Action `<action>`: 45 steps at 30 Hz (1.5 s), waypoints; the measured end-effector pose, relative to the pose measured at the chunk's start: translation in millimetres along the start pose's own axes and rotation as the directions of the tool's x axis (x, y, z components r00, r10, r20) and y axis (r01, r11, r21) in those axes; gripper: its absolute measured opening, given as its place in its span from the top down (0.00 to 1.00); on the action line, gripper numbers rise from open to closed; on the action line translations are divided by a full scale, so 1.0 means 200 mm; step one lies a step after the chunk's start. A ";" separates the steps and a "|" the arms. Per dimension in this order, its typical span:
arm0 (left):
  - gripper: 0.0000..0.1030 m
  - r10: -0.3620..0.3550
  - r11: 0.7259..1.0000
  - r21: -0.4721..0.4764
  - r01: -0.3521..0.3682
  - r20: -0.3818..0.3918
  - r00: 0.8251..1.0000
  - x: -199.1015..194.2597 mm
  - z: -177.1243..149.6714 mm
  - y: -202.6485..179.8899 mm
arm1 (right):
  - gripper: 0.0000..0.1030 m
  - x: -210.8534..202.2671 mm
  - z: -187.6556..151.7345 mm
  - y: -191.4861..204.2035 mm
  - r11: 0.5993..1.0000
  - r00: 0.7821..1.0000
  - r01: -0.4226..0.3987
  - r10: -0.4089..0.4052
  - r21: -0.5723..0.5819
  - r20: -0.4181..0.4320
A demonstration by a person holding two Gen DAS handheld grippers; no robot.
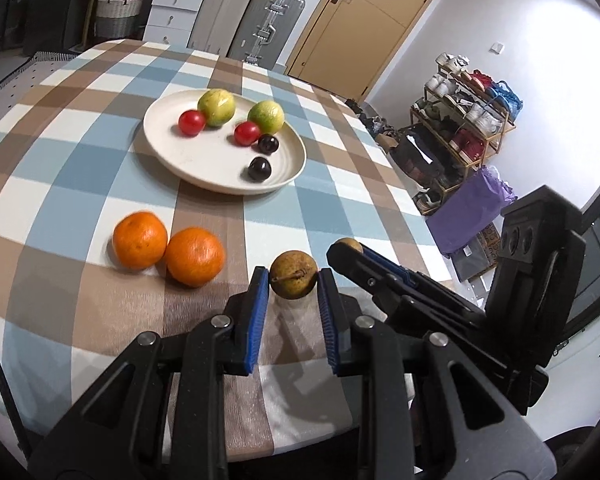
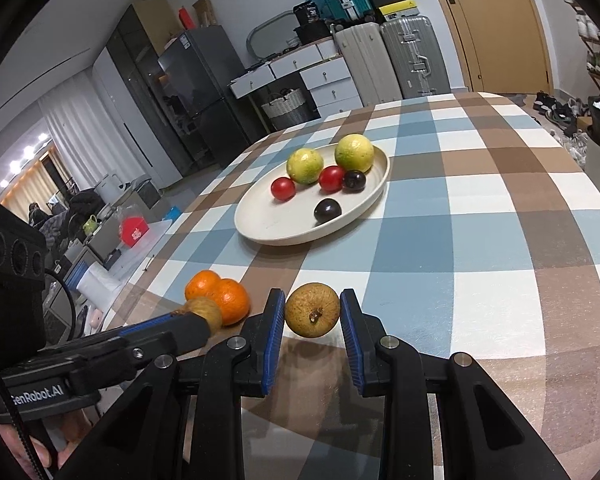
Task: Organize fruits
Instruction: 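Carry both brown fruits onto the plate and open both grippers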
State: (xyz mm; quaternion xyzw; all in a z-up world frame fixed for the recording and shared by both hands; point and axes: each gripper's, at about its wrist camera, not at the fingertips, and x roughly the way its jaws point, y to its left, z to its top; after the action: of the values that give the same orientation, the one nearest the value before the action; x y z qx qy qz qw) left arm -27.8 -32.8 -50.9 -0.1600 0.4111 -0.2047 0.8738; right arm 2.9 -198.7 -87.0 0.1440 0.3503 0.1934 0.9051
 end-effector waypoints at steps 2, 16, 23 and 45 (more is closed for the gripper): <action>0.79 0.004 1.000 0.002 -0.004 0.015 1.000 -0.01 0.04 0.00 | 0.72 0.00 0.02 0.00 1.000 1.000 0.001 -0.001 -0.007 0.004; 0.79 0.063 0.998 0.023 -0.065 0.079 0.995 -0.05 0.40 0.14 | 0.72 0.09 0.25 0.05 0.997 0.999 -0.048 0.049 -0.060 0.020; 0.79 0.113 0.991 0.062 -0.119 0.089 0.990 0.06 0.64 0.24 | 0.72 0.22 0.41 0.05 0.995 0.998 -0.068 0.067 -0.075 -0.007; 0.79 0.154 0.986 0.076 -0.148 -0.085 0.984 0.54 0.77 0.57 | 0.69 0.66 0.61 0.10 0.992 0.991 -0.073 0.061 -0.100 -0.119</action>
State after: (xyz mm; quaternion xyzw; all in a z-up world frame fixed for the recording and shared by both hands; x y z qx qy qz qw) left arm 181.4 31.2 -78.2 -0.0884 0.4537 -0.1590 0.8724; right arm 171.4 -137.3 -68.2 0.0970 0.3864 0.2497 0.8826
